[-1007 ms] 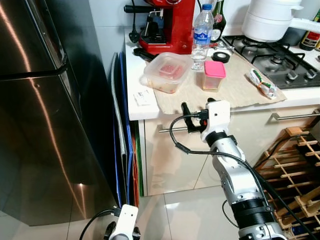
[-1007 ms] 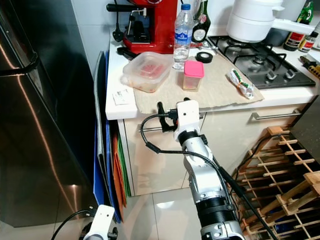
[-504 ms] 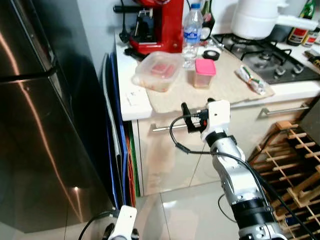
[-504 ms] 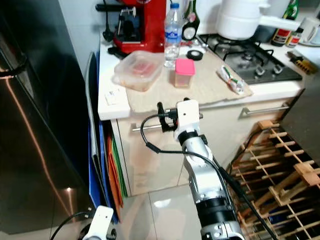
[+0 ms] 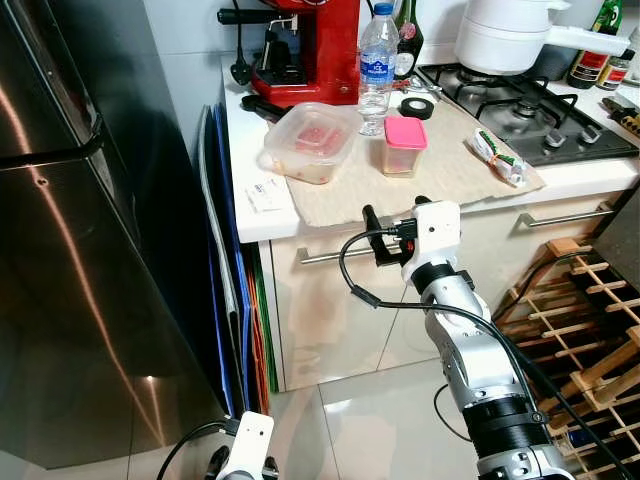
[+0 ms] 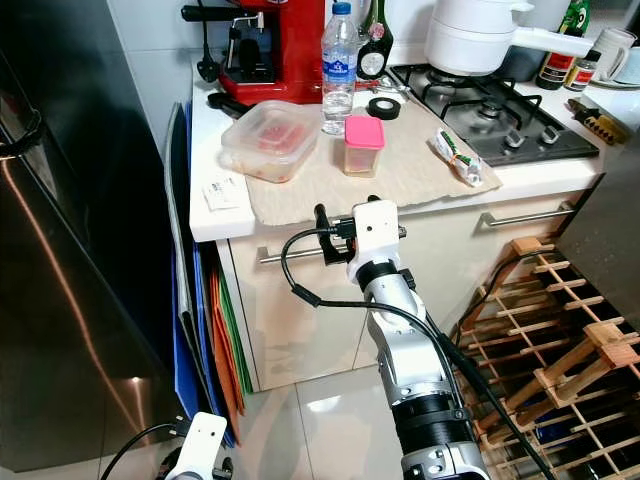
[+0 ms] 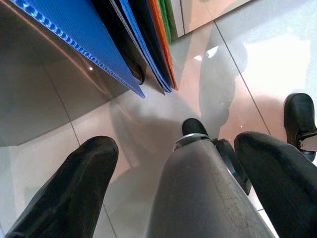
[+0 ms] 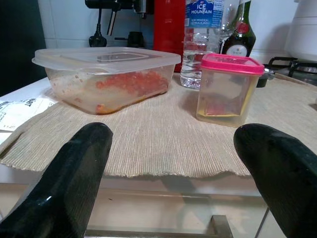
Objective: Restocking fridge
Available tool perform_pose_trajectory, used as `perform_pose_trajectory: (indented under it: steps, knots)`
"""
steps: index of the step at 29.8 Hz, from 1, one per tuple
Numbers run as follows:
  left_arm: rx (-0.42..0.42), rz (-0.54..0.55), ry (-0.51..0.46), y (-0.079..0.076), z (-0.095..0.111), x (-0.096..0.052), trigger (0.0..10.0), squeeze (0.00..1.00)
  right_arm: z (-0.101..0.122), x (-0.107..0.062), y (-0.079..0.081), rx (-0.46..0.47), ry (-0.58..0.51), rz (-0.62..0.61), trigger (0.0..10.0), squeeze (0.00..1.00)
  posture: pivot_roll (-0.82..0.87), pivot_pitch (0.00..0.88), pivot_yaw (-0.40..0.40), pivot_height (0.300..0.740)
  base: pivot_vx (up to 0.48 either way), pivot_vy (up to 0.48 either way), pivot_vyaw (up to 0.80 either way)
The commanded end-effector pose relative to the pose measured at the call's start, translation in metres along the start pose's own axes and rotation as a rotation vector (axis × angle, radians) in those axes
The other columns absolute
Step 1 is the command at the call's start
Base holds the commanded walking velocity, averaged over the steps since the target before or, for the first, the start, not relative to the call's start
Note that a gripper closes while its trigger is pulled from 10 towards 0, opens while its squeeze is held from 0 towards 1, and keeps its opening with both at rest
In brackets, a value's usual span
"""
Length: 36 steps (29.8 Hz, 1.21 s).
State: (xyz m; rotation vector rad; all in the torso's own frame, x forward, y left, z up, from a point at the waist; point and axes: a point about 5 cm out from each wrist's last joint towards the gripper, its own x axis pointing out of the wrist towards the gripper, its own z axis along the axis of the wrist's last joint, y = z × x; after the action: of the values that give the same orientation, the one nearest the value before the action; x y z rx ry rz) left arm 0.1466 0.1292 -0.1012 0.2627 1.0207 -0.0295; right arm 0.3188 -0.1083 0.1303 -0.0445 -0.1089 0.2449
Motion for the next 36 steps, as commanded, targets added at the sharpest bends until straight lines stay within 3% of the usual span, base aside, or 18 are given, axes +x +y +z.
perform_pose_trajectory:
  steps: [1,36]
  knots:
    - [-0.059,-0.366,-1.397,0.0053,0.3630,-0.1530,10.0,0.00,-0.0015,0.0004,0.0003,-0.002,0.012,0.005,10.0,0.00,0.08,0.000,0.012,0.740,0.000,0.000,0.00]
    - [-0.046,-0.353,-1.384,0.0071,0.3622,-0.1506,10.0,0.00,0.0007,0.0032,-0.0037,-0.008,0.002,-0.051,10.0,0.00,0.07,0.000,0.013,0.740,0.000,0.000,0.00]
